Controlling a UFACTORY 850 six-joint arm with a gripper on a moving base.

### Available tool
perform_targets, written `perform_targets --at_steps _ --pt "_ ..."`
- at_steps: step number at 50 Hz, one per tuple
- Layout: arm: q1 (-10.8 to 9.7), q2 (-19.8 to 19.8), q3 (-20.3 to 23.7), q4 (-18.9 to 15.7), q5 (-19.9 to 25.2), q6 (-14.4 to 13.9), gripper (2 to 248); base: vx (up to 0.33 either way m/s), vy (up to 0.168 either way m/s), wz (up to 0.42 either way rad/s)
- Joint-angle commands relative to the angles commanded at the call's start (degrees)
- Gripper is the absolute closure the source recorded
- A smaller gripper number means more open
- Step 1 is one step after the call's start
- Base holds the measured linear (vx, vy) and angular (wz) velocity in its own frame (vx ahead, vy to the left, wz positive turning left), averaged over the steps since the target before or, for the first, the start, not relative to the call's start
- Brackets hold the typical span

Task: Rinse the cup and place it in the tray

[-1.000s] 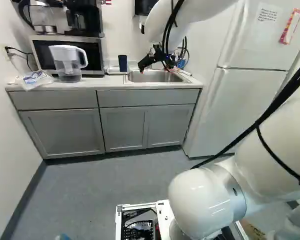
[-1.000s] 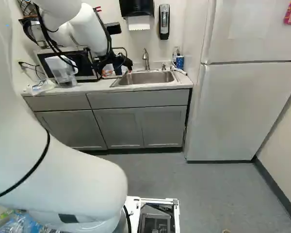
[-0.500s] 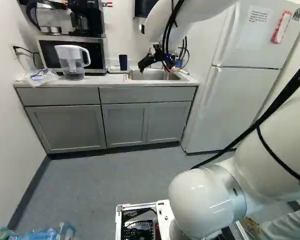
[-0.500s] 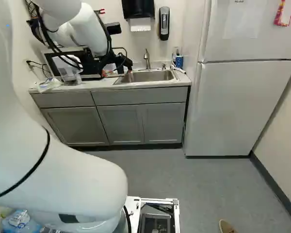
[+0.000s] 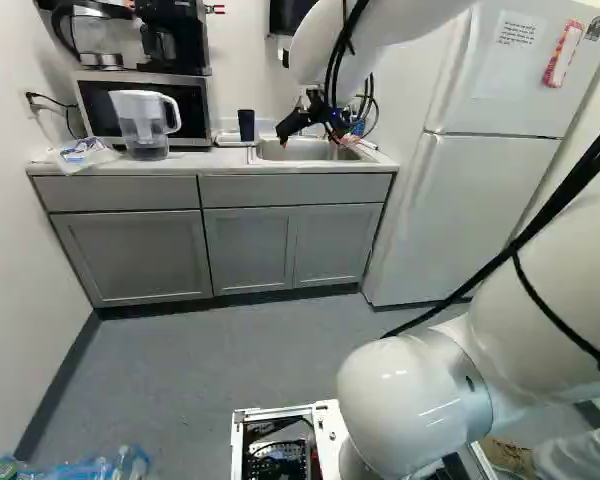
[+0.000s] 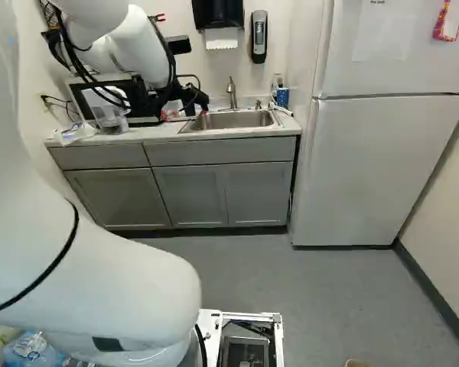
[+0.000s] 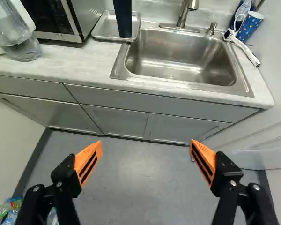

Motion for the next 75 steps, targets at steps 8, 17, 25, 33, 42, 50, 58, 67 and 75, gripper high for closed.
perform_targets --at_steps 8,17,25,33,42,50,58,67,75 --pt "-0.09 0.04 0.54 0.06 0.76 -0.01 3 0.0 0.0 0.0" --pt "-0.25 0.11 1.49 0.17 2.1 -0.04 3 0.0 0.0 0.0" --pt "-0.45 0.19 2.65 0.31 3.73 -0.07 3 0.0 0.0 0.0" --pt "-0.69 0.29 4.1 0.47 5.77 -0.11 3 0.0 0.0 0.0" --pt "-1.03 0.44 6.08 0.7 8.55 -0.17 3 0.0 0.0 0.0" --pt "-1.38 0.59 8.15 0.94 11.47 -0.22 3 0.0 0.0 0.0" --pt "-1.78 0.76 10.58 1.22 14.87 -0.29 3 0.0 0.0 0.0" --pt "-2.29 0.98 13.59 1.56 19.11 -0.37 3 0.0 0.0 0.0" --pt "-2.8 1.19 16.58 1.91 23.31 -0.45 3 0.0 0.0 0.0"
